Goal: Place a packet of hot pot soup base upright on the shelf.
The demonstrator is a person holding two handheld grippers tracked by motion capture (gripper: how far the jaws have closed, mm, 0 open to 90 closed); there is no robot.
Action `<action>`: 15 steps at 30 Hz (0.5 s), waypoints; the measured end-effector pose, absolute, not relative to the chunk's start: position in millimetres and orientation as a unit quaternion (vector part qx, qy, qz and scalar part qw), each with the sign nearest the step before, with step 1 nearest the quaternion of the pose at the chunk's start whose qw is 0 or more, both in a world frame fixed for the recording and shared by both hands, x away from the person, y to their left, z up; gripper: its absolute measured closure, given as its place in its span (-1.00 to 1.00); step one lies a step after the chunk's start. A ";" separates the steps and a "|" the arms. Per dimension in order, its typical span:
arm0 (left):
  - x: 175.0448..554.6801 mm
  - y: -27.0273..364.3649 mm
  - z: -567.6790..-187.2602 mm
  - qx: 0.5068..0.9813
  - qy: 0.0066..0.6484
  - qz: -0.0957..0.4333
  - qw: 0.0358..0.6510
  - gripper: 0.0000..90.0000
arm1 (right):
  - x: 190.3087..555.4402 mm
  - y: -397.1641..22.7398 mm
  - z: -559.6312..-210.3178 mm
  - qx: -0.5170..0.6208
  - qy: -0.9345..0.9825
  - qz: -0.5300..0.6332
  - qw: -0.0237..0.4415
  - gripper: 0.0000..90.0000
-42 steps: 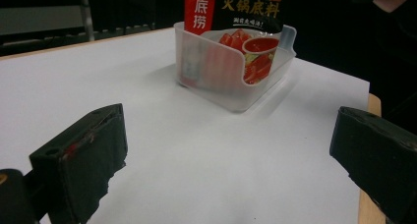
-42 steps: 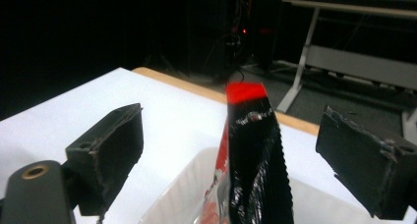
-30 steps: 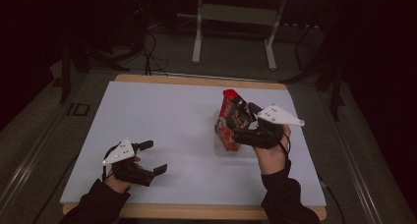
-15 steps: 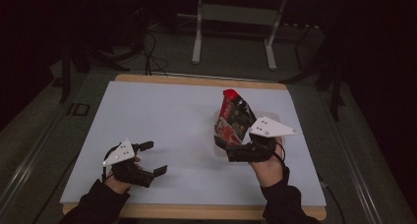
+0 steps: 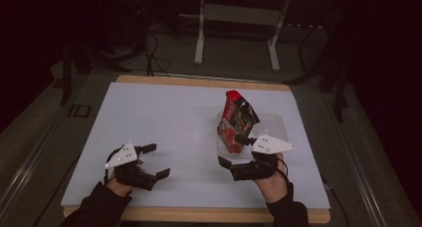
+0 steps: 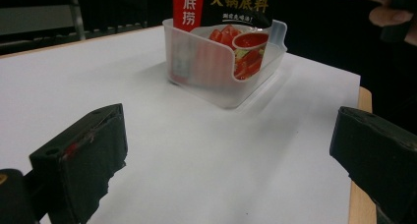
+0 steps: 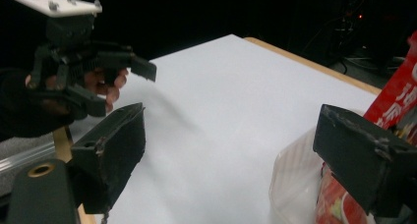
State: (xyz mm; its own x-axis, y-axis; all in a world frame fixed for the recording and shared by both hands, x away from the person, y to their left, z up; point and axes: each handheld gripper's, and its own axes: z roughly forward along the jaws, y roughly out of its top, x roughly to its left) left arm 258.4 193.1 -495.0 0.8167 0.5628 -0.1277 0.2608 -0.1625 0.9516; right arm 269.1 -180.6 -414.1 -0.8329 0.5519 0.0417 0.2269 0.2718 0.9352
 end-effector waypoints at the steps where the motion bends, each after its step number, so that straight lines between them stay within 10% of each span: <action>1: 258.2 193.0 -495.0 0.751 0.274 0.129 0.586 -0.97 | 268.8 -181.4 -416.9 0.247 0.785 0.549 0.146 -0.72; 15: 257.3 192.4 -495.2 0.756 0.266 0.127 0.584 -0.97 | 258.6 -191.0 -443.5 0.247 0.805 0.526 0.122 -0.72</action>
